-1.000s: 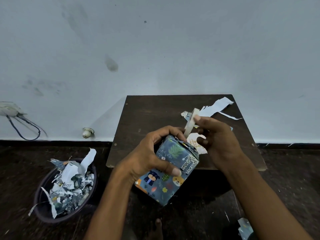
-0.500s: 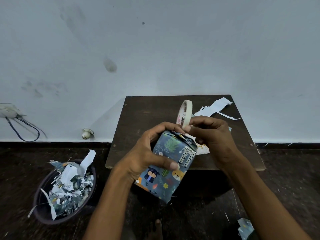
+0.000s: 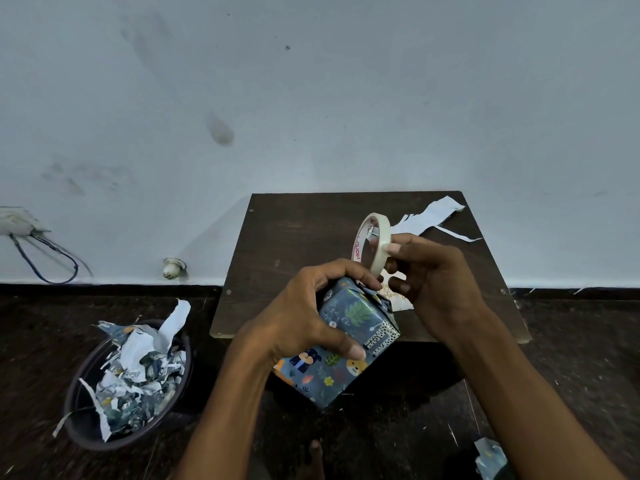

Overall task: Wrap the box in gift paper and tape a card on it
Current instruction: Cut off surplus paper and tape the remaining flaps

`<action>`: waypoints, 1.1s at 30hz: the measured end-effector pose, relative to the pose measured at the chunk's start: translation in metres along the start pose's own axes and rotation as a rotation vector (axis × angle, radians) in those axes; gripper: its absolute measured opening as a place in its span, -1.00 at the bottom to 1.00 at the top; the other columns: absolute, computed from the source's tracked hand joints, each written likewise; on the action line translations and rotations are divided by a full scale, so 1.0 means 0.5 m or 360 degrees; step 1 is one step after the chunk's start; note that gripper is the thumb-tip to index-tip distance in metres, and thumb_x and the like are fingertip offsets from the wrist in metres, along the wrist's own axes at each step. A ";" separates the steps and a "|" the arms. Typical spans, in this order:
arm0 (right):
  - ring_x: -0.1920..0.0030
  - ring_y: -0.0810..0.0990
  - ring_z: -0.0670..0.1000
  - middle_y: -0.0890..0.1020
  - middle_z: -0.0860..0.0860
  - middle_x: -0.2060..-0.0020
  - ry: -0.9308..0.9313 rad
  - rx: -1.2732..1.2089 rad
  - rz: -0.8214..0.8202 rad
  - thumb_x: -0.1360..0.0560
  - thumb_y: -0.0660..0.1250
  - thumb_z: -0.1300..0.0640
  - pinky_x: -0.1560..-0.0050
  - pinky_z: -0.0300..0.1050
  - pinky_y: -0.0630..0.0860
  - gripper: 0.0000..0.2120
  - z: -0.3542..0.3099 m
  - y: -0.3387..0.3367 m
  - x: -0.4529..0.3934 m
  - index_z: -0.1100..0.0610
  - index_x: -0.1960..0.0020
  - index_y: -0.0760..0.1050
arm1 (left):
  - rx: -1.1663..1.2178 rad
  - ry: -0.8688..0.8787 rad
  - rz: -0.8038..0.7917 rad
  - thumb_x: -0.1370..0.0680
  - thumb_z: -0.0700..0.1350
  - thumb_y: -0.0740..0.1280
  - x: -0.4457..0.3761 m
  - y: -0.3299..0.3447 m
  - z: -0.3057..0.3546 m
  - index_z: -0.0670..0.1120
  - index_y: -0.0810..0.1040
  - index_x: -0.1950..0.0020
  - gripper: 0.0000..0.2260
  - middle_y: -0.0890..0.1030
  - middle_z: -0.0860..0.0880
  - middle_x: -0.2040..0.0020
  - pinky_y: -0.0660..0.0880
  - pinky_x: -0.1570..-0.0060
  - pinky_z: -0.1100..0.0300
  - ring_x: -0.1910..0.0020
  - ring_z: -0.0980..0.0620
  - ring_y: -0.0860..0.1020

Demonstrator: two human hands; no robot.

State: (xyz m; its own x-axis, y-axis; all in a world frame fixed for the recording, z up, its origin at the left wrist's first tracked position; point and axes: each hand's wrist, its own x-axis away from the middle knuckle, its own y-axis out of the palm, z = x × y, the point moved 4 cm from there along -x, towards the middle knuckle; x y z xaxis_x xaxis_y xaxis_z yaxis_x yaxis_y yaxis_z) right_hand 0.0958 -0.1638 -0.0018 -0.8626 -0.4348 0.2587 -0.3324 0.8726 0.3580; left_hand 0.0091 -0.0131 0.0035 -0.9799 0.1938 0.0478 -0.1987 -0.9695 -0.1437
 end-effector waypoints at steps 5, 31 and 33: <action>0.43 0.33 -0.05 0.54 0.13 0.32 0.0085 -0.0172 0.0101 -0.22 0.34 0.14 0.49 -0.26 0.19 -0.65 -0.001 -0.001 0.001 0.28 0.05 0.63 | -0.0117 -0.0008 -0.0076 -0.20 -0.40 0.65 -0.004 0.013 -0.004 -0.13 0.60 -0.19 -0.40 0.59 -0.08 -0.20 0.59 -0.14 -0.25 -0.18 -0.13 0.62; 0.32 0.54 -0.05 0.63 0.03 0.35 0.0052 0.0039 0.0362 -0.55 0.27 0.19 0.34 -0.15 0.27 -0.81 0.018 -0.045 -0.018 0.14 0.22 0.56 | -0.0670 -0.0651 -0.0029 -0.39 -0.41 0.49 -0.138 -0.129 -0.044 -0.03 0.67 -0.10 -0.61 0.72 -0.15 -0.03 0.63 -0.10 -0.16 -0.05 -0.21 0.68; 0.33 0.52 -0.04 0.64 0.02 0.35 0.0025 0.0124 0.0363 -0.55 0.28 0.19 0.38 -0.18 0.27 -0.80 0.019 -0.050 -0.019 0.14 0.22 0.57 | -0.0896 -0.0644 -0.0170 -0.39 -0.42 0.48 -0.168 -0.120 -0.045 -0.01 0.68 -0.12 -0.59 0.72 -0.09 -0.05 0.59 -0.16 -0.19 -0.08 -0.16 0.67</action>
State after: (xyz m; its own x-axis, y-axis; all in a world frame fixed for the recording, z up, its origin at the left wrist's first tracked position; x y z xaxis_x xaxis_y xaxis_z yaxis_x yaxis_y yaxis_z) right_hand 0.1086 -0.1793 -0.0219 -0.9128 -0.2272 0.3393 -0.1584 0.9629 0.2185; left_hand 0.1028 0.0323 -0.0142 -0.8921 0.1066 0.4391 -0.3803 -0.7018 -0.6024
